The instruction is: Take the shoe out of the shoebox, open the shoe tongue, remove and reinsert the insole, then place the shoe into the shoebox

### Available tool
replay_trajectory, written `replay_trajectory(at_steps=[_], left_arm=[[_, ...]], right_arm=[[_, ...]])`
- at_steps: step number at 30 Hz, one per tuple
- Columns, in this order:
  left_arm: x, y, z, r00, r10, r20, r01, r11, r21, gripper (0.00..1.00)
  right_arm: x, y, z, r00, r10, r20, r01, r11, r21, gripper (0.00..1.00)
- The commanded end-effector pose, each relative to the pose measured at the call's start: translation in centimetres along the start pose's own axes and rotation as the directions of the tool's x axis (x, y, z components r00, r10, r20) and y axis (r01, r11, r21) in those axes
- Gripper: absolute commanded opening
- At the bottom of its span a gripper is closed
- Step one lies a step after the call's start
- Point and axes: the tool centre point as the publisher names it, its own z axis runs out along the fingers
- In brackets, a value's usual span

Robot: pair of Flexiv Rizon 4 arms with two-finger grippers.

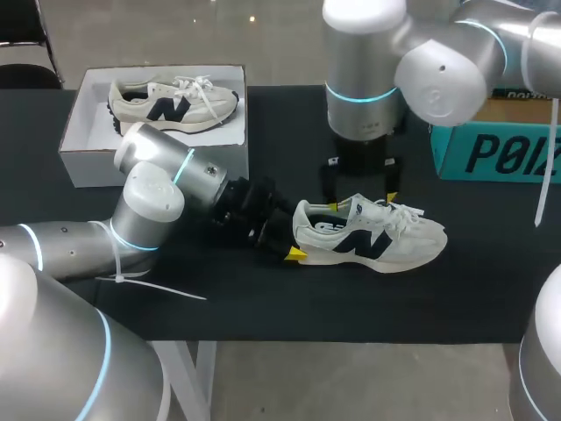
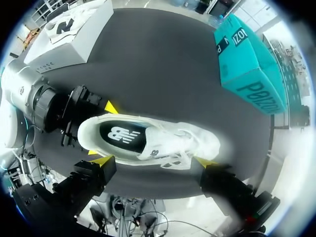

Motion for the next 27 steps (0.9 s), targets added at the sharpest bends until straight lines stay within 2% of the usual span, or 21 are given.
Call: replay_trajectory(at_steps=[1, 11, 12, 14, 15, 27], left_arm=[[-0.3, 0.5, 0.5, 1.000, -0.001, -0.002, 0.001, 1.000, -0.003, 0.00], [-0.3, 0.5, 0.5, 1.000, -0.001, -0.002, 0.001, 1.000, -0.003, 0.00], [-0.3, 0.5, 0.5, 1.000, -0.001, -0.002, 0.001, 1.000, -0.003, 0.00], [-0.3, 0.5, 0.5, 1.000, -0.001, -0.002, 0.001, 1.000, -0.003, 0.00], [-0.3, 0.5, 0.5, 1.000, -0.001, -0.002, 0.001, 1.000, -0.003, 0.00], [-0.3, 0.5, 0.5, 1.000, -0.001, -0.002, 0.001, 1.000, -0.003, 0.00]], right_arm=[[1.0, 0.7, 1.0, 1.000, 0.001, 0.018, -0.001, 1.000, 0.020, 1.00], [0.9, 0.4, 2.4, 1.000, -0.020, -0.016, 0.021, 0.999, 0.035, 1.00], [0.8, 0.4, 2.4, 1.000, -0.018, -0.020, 0.019, 0.999, 0.033, 0.52], [0.7, 0.3, 2.6, 1.000, -0.019, -0.022, 0.020, 0.999, 0.035, 0.11], [0.5, 0.3, 2.7, 1.000, -0.019, -0.023, 0.020, 0.999, 0.036, 0.00], [-0.4, 0.0, 2.2, 1.000, -0.027, -0.004, 0.027, 0.999, 0.019, 0.00]])
